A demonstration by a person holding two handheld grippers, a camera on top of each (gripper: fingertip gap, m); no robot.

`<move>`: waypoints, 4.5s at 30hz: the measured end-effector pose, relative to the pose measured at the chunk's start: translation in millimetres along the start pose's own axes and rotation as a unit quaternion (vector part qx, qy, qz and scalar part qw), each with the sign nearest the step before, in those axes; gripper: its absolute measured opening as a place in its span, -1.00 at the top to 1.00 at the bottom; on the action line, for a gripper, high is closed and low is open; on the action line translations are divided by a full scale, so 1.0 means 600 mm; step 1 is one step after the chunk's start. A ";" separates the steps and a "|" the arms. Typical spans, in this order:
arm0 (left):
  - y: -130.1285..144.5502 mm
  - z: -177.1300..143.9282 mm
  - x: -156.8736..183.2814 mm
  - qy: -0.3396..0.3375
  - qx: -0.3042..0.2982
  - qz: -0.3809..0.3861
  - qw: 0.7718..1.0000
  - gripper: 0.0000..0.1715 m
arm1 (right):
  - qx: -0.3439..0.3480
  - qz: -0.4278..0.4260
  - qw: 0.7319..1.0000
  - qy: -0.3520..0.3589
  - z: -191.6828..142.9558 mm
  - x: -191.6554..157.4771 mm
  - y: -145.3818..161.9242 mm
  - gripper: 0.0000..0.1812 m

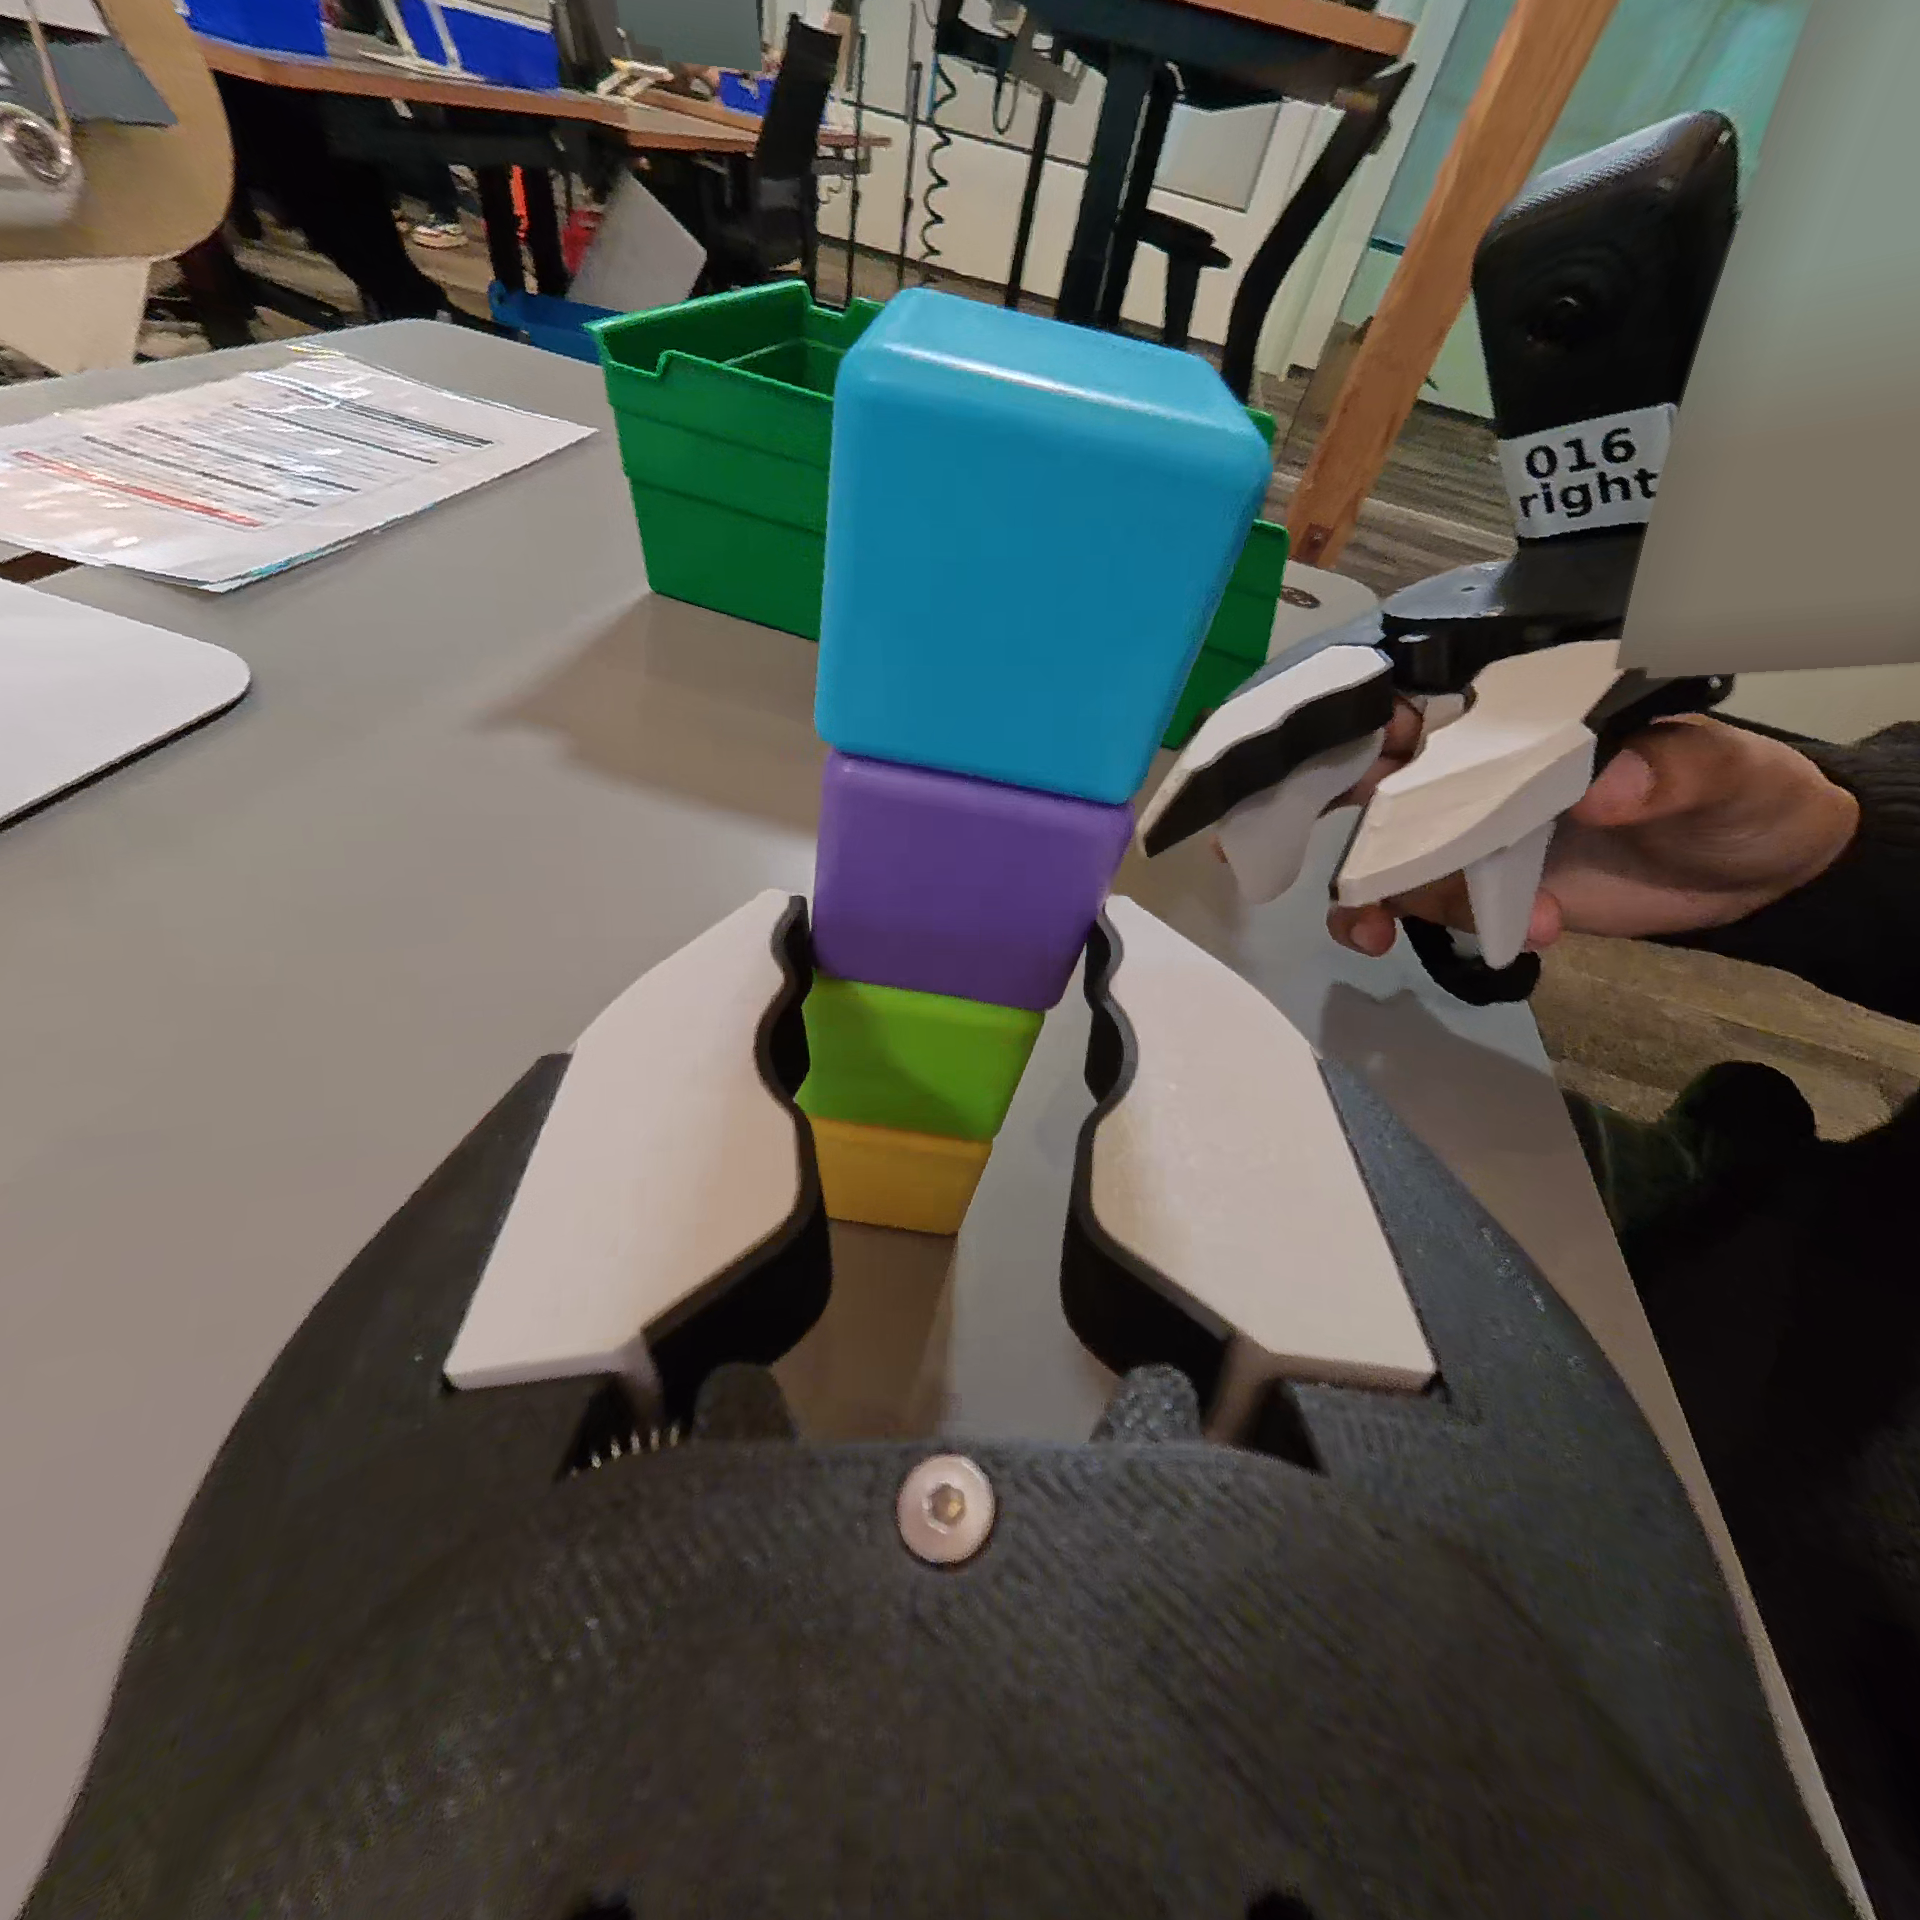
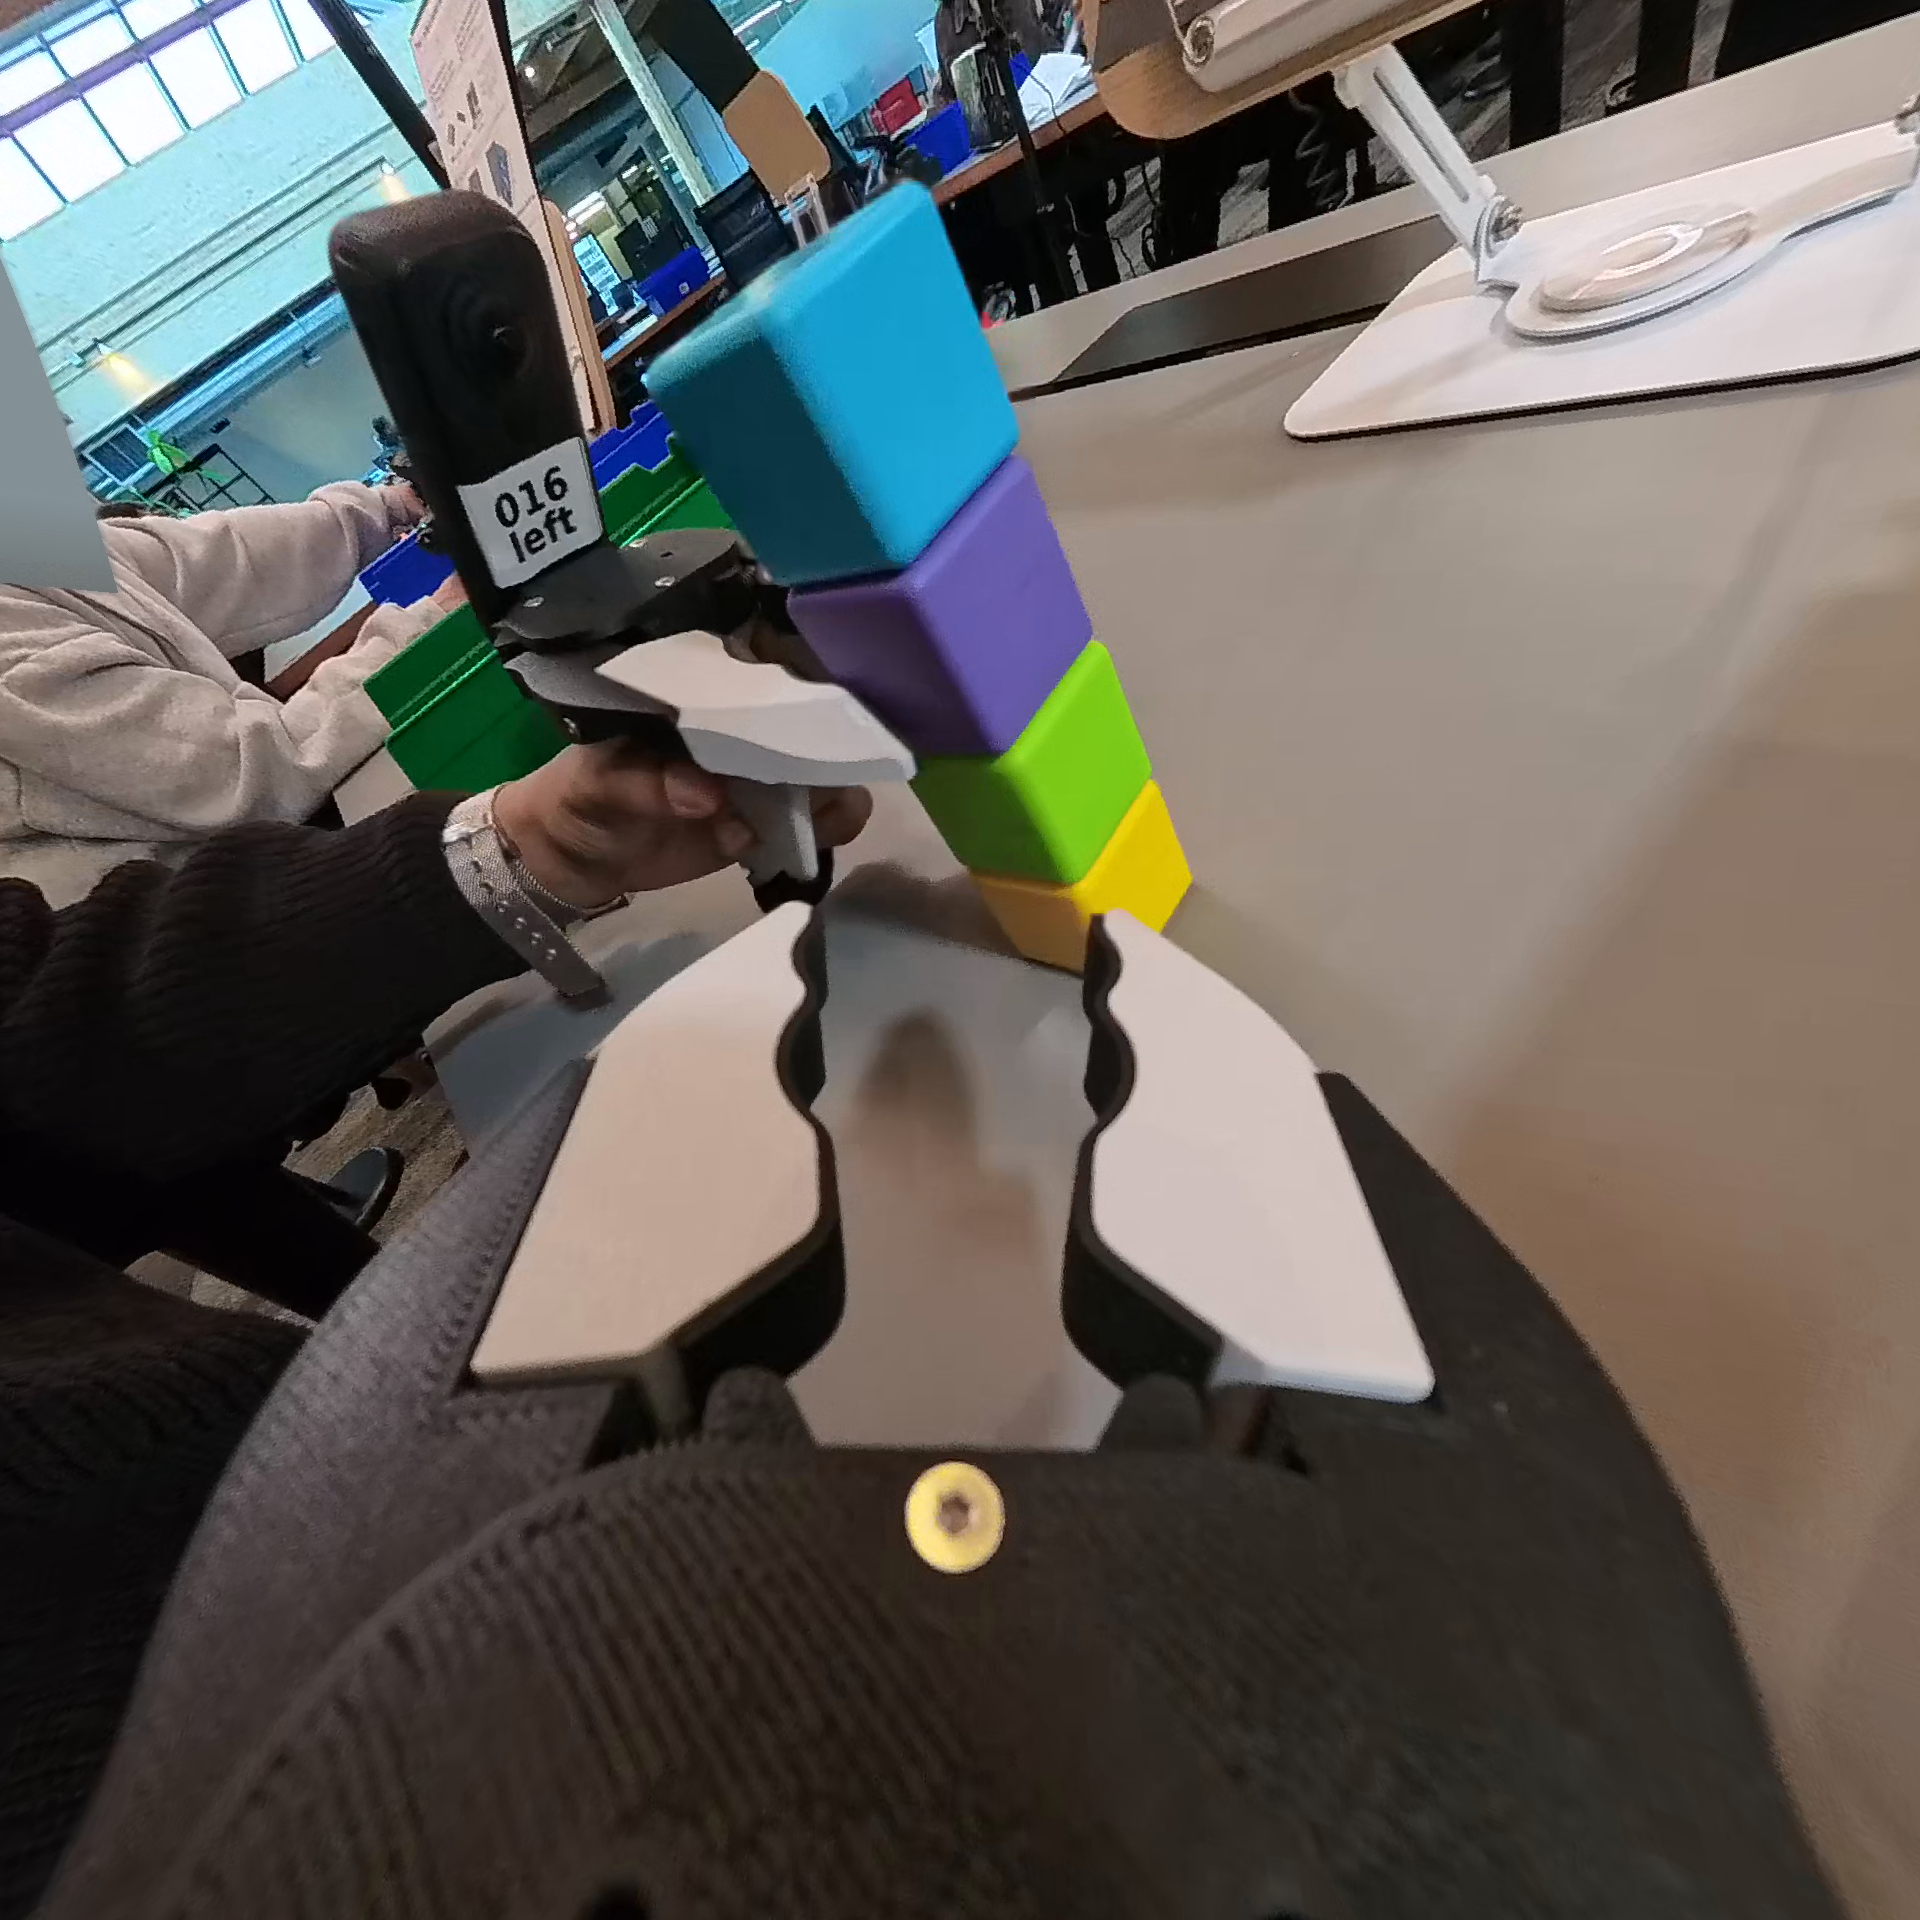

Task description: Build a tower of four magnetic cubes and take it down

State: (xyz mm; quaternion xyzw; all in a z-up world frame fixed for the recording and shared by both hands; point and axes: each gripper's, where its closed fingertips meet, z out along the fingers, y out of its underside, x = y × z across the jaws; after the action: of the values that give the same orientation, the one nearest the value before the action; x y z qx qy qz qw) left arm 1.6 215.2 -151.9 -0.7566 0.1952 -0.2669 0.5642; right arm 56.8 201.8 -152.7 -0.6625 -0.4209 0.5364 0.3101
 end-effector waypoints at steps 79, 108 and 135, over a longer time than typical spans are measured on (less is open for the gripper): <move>-0.001 -0.036 0.069 0.109 0.010 0.050 0.993 0.38 | 0.082 -0.240 0.931 -0.261 0.054 -0.093 -0.099 0.41; -0.003 -0.017 0.071 0.070 0.016 0.061 0.996 0.36 | 0.075 -0.232 0.932 -0.270 0.058 -0.100 -0.095 0.41; -0.005 -0.016 0.069 0.066 0.017 0.059 0.996 0.40 | 0.081 -0.218 0.933 -0.275 0.062 -0.104 -0.096 0.42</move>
State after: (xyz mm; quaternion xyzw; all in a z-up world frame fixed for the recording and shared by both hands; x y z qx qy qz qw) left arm 27.9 184.4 -139.4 -0.7149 0.2714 -0.2861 0.5774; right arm 3.5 170.6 -83.4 -0.3540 -0.5789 0.6489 0.3441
